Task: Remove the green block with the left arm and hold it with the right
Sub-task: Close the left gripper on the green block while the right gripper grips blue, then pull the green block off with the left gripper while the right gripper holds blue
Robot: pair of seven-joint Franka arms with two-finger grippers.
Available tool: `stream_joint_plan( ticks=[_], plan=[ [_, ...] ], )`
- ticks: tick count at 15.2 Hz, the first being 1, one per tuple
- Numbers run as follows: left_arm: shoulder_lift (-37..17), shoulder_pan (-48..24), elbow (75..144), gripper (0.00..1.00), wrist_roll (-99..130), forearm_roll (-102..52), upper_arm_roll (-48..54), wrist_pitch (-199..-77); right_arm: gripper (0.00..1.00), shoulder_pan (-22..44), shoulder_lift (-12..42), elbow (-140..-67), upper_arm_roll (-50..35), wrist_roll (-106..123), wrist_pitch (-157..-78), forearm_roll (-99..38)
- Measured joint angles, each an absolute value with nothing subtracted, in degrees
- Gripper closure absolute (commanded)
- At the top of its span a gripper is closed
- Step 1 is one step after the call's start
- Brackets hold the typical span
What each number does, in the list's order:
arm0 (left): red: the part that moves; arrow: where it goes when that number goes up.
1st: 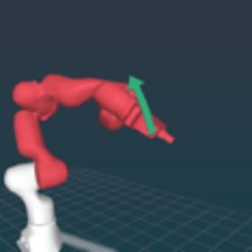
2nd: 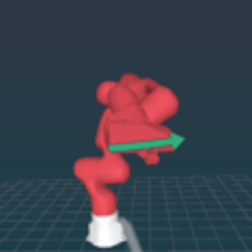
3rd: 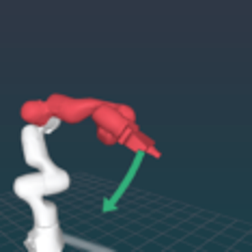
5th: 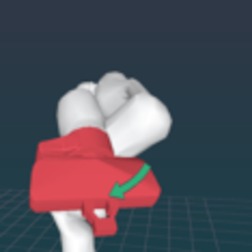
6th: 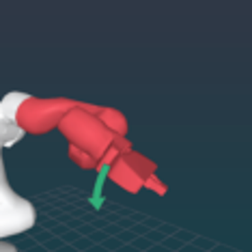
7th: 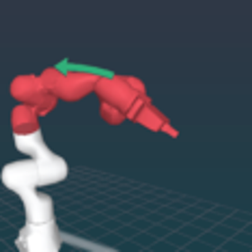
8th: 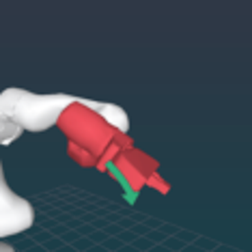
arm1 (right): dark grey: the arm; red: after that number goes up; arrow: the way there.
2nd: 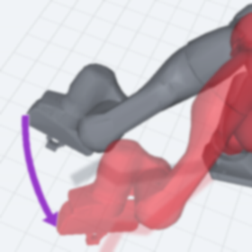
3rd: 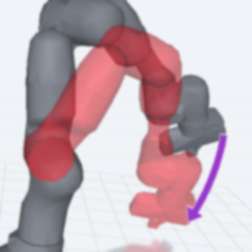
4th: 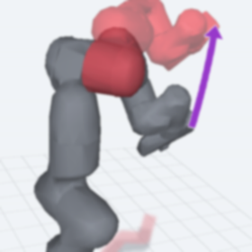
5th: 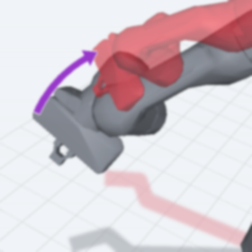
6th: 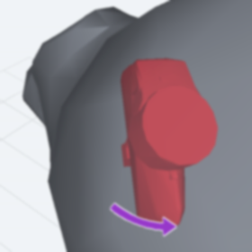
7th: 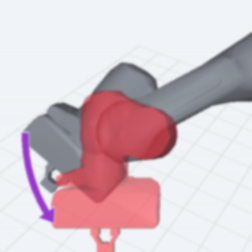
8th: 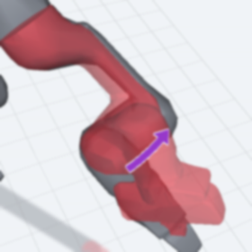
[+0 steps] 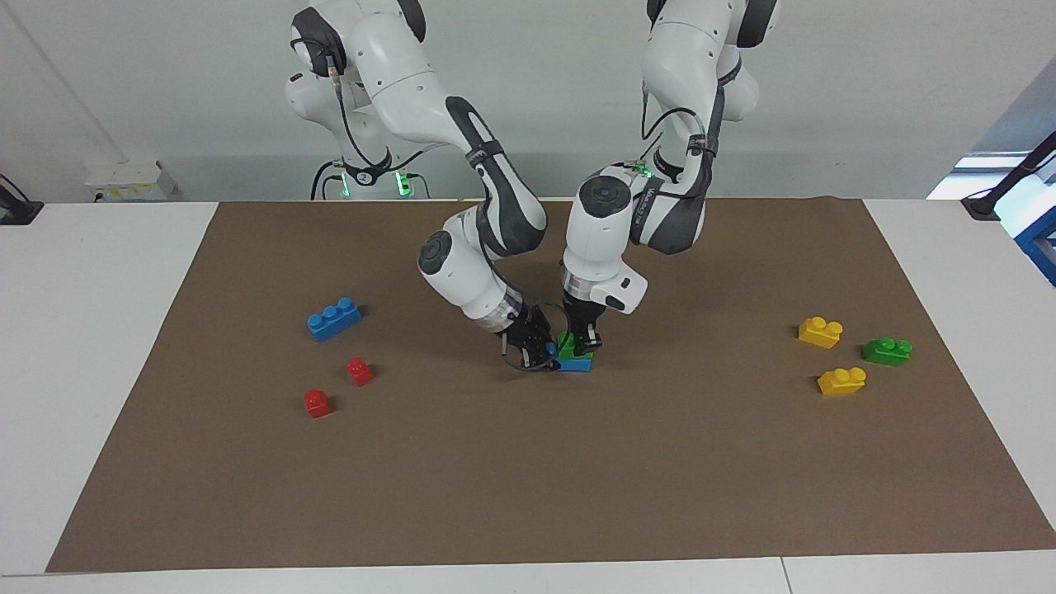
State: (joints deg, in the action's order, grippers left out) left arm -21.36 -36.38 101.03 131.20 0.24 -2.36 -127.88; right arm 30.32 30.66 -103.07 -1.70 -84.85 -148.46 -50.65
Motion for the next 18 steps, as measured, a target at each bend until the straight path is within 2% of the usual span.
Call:
stream_joint_plan(
  ticks=[11,18],
  plan=[
    [-13.8,-34.2,99.7,1.00,130.7,-0.8,-2.3,-118.3,1.00,29.7,30.7,-102.1,-1.3,-85.0,-148.8,-50.7],
    [-9.3,-29.4,99.9,1.00,113.4,-1.1,-2.4,-107.9,1.00,29.7,30.7,-101.9,-1.3,-85.0,-148.8,-50.7]
  ],
)
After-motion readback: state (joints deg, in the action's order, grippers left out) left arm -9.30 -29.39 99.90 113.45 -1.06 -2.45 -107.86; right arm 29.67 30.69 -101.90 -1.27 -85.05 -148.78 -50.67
